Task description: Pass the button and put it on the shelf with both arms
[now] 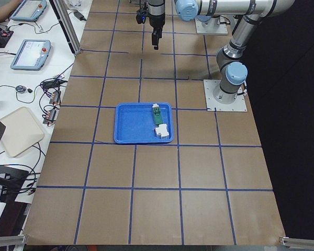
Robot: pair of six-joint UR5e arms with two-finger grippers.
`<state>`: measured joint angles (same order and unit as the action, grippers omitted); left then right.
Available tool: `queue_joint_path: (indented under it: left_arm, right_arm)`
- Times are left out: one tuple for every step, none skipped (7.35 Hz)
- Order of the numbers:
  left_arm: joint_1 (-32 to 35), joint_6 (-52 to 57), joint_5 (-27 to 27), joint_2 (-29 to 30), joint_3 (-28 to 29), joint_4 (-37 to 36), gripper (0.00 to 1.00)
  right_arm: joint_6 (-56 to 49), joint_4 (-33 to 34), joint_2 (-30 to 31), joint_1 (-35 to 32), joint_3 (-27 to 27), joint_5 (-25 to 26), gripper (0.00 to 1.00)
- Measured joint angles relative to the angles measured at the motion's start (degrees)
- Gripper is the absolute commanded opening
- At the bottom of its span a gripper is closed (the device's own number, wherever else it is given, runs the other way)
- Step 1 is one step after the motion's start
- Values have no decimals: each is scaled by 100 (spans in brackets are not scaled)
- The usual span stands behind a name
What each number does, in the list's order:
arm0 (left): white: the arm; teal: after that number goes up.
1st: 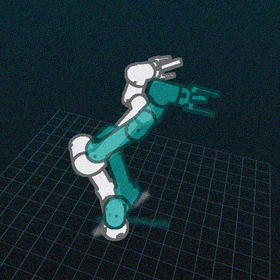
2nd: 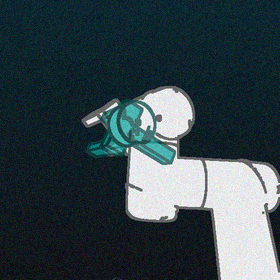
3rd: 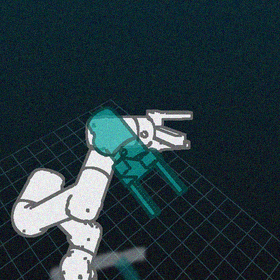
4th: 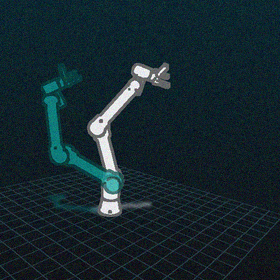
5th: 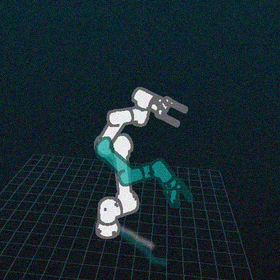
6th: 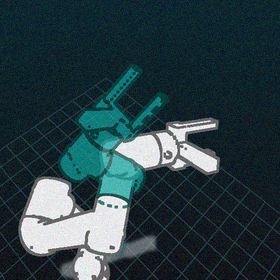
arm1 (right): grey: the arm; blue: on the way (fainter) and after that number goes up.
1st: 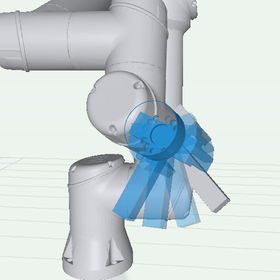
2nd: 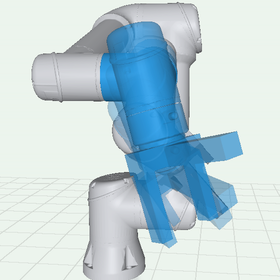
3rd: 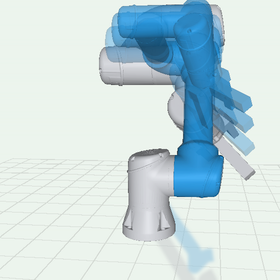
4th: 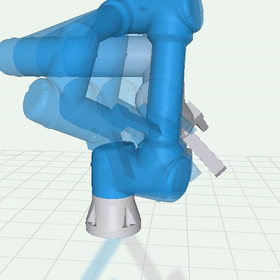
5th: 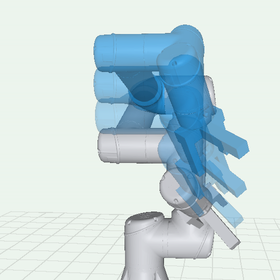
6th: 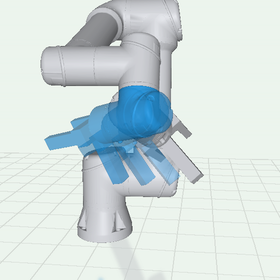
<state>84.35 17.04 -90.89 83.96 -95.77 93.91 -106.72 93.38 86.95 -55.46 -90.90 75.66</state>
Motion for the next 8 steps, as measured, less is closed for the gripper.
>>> queue_joint_path:
  left_arm:
    - [-1,0,1,-1,-7,-2,100]
    - [0,0,1,0,-9,-6,100]
    - [-1,1,1,1,-9,-8,100]
    - [-3,1,1,2,-7,-8,100]
    - [-5,0,1,4,4,-11,100]
    - [-6,-1,1,6,18,-12,100]
    - [-6,-5,1,6,31,-13,100]
    - [-6,-7,1,7,45,-11,100]
  right_arm:
    - [627,-95,209,-545,-3,10,100]
    - [1380,-138,336,-1107,-5,-6,100]
    - [2224,-146,408,-1691,-6,-18,100]
    - [3066,-104,436,-2272,-6,4,100]
    - [4009,-17,435,-2710,-9,23,100]
    - [4981,74,427,-2933,-10,45,100]
    - [5865,147,416,-3016,-9,172,100]
    - [6880,239,392,-3049,-5,398,100]
